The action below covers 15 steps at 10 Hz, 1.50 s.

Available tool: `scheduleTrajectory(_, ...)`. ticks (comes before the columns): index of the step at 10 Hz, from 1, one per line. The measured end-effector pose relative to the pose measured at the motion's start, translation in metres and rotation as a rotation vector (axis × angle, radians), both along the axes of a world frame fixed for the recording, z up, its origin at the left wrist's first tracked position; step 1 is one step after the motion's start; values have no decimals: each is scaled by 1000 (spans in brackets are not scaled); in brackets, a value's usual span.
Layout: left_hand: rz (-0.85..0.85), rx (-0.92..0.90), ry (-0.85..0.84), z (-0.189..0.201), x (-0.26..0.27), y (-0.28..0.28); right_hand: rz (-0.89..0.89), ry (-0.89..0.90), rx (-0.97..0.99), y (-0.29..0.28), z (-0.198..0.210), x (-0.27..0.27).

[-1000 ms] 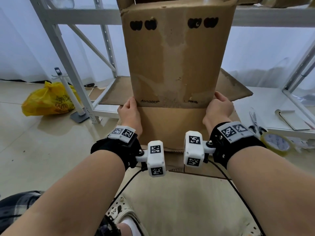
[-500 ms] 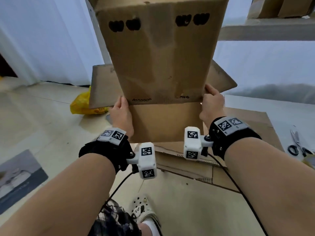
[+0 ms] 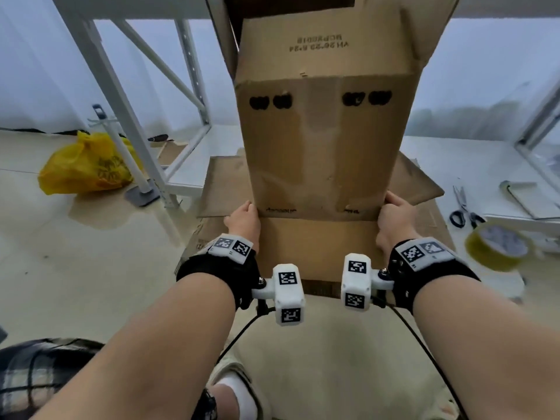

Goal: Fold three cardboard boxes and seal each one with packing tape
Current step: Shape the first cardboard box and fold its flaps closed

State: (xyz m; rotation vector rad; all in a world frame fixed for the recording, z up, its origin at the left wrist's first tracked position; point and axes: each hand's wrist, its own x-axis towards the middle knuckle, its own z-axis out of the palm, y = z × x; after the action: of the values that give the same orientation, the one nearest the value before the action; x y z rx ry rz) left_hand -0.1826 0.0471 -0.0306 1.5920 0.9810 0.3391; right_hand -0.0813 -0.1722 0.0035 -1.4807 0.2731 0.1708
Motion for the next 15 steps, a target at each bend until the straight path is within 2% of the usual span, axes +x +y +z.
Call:
scheduleTrajectory(1,-89,-56,85,-37,6,-12,-71,101,-37,-19,-24,1)
scheduleTrajectory(2,-77,7,134,-35,12,-6,-29,161,-25,-29,-40,7)
scheduleTrajectory(3,-132,17,156,-23,14,5,112,251,-47,-28,-37,5)
scheduleTrajectory(4,-161,19,228,-16,9,10,246,335,-227,-23,-30,8)
scheduleTrajectory(5,-172,54,281,-8,5,12,322,234,-552,-30,-23,12)
scheduleTrajectory(6,-166,114,316,12,-1,7,375,58,-708,-34,-15,23)
scheduleTrajectory(7,-96,242,227,39,-1,4,251,-66,-635,-28,1,17)
scheduleTrajectory(8,1,290,18,72,-1,-6,128,-166,-540,-25,27,6)
scheduleTrajectory(9,66,248,-226,109,1,-19,42,-335,-347,-17,68,-5)
scheduleTrajectory(10,81,390,-407,145,1,-30,37,-492,-248,-12,106,-11)
scheduleTrajectory(11,155,752,-484,167,0,-40,89,-645,-365,-16,131,-9)
scheduleTrajectory(12,-55,1156,-415,178,2,-54,127,-658,-505,-19,141,0)
scheduleTrajectory(13,-425,1464,-81,177,20,-62,202,-639,-642,-20,147,8)
scheduleTrajectory(14,-648,1471,223,164,39,-57,230,-624,-697,-19,144,12)
scheduleTrajectory(15,-695,1390,273,151,47,-51,230,-587,-700,-20,128,19)
